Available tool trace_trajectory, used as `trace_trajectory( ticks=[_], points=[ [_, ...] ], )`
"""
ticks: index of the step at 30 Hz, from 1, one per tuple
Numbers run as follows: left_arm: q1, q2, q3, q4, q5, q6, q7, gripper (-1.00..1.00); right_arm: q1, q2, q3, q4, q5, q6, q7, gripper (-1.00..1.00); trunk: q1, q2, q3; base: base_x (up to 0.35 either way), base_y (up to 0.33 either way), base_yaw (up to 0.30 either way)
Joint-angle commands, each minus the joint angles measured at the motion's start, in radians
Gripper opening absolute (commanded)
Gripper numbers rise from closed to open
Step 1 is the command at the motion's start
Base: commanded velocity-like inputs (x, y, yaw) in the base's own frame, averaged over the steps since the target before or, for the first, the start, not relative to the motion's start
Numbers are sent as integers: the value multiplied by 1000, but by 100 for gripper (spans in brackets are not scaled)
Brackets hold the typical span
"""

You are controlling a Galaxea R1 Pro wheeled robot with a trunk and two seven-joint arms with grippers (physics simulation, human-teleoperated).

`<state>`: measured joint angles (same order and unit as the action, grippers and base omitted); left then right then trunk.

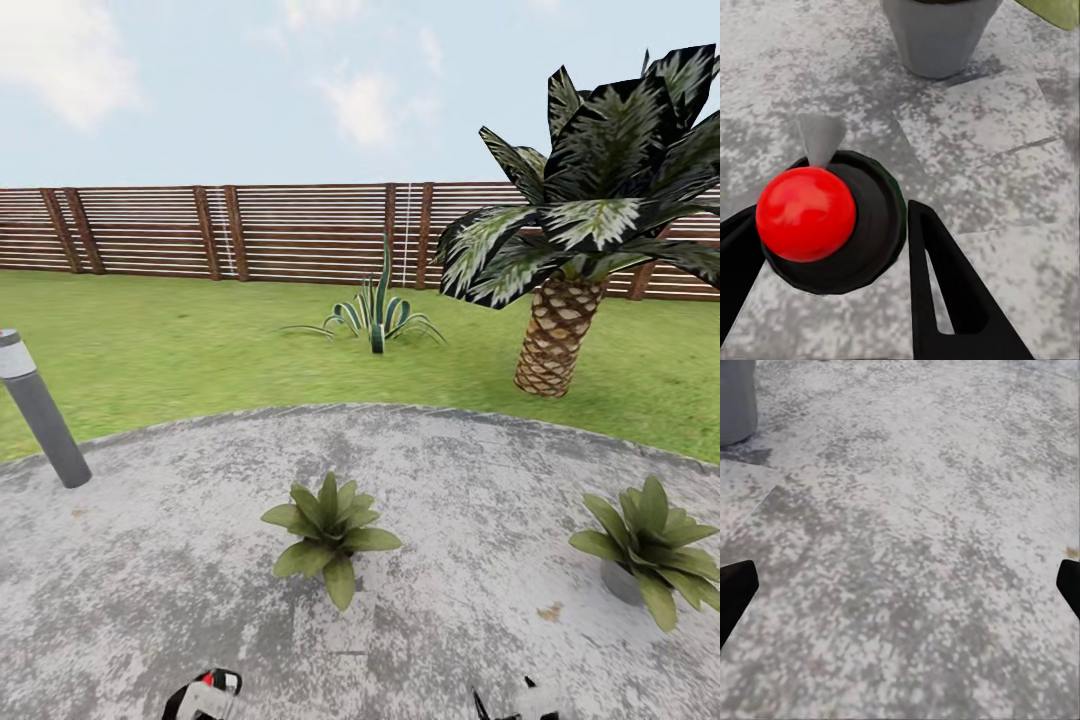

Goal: Pick up the pesticide atomizer in the garden and spray insectifuge to fully cover both potted plants in the garden.

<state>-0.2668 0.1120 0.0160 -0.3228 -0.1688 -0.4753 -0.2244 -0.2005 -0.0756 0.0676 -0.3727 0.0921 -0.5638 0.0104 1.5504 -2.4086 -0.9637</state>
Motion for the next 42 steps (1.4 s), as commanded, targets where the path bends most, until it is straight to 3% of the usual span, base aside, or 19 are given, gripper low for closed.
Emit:
trace_trajectory(
  ticks=[1,3,5,6,8,10,16,19,21,26,32,42],
  points=[
    [-4,4,1,-1,-48,-2,-18,-100,0,-2,2,-23,35,-2,-2,100,0,0,-1,-4,0,0],
    [-21,8,0,-2,-129,1,-69,-100,-1,-3,3,-67,129,0,-1,100,0,0,-1,-2,0,0],
    [-77,14,0,-1,-233,11,-154,-100,-3,-3,2,-104,311,2,13,100,0,0,-1,0,0,0],
    [-100,15,-1,0,-261,21,-184,-100,-5,-3,2,-109,369,3,37,100,0,0,-1,0,0,0],
    [-150,16,-1,-1,-320,70,-282,-100,-25,-3,1,-117,470,10,141,100,0,0,-1,0,0,0],
    [-186,16,-2,-3,-357,116,-375,-100,-57,-3,-1,-119,503,24,240,100,0,0,-1,0,0,0],
    [-208,-16,-23,-14,-384,142,-411,-100,-91,31,-7,-142,499,46,272,100,0,0,-1,0,0,0],
    [-191,1,-11,-6,-384,124,-403,-100,-94,44,-9,-125,495,29,266,100,0,0,-1,0,0,0],
    [-186,11,-10,-6,-375,113,-394,-100,-93,43,-9,-123,495,18,254,100,0,0,-1,0,0,0],
    [-207,-6,-18,-6,-354,111,-417,-100,-94,44,-6,-131,498,13,236,100,0,0,-1,0,0,0],
    [-241,-15,-50,-6,-384,132,-455,-100,-98,45,-6,-165,499,31,269,100,0,0,-1,0,0,0],
    [-297,-73,-105,-7,-434,190,-517,-100,-111,53,-5,-222,494,87,325,100,0,0,-1,0,0,0]
  ],
)
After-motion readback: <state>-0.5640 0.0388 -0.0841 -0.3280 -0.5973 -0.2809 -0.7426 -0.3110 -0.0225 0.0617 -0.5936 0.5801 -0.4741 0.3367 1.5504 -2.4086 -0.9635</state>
